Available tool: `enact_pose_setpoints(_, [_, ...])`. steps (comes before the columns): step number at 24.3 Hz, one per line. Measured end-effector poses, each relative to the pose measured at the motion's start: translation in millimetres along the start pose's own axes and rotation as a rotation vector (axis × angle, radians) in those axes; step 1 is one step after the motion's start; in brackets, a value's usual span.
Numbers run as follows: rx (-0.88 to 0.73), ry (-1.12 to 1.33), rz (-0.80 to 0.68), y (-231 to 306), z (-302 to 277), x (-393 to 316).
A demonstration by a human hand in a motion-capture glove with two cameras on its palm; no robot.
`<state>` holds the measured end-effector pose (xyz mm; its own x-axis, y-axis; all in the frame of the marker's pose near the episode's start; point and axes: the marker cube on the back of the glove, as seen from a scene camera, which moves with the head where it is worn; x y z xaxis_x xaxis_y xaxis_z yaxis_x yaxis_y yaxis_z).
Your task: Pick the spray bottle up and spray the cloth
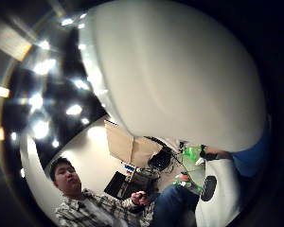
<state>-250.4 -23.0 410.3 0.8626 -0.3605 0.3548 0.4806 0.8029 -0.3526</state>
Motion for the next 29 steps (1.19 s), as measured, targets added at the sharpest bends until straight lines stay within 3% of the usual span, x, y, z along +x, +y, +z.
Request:
enact_pose_setpoints(13, [-0.254,0.476,0.134,43,-45,10])
enact_pose_setpoints(19, [-0.31,0.795,0.257,111,-131,10])
enact_pose_setpoints(29, [-0.215,0.897,0.398,252,-241,9])
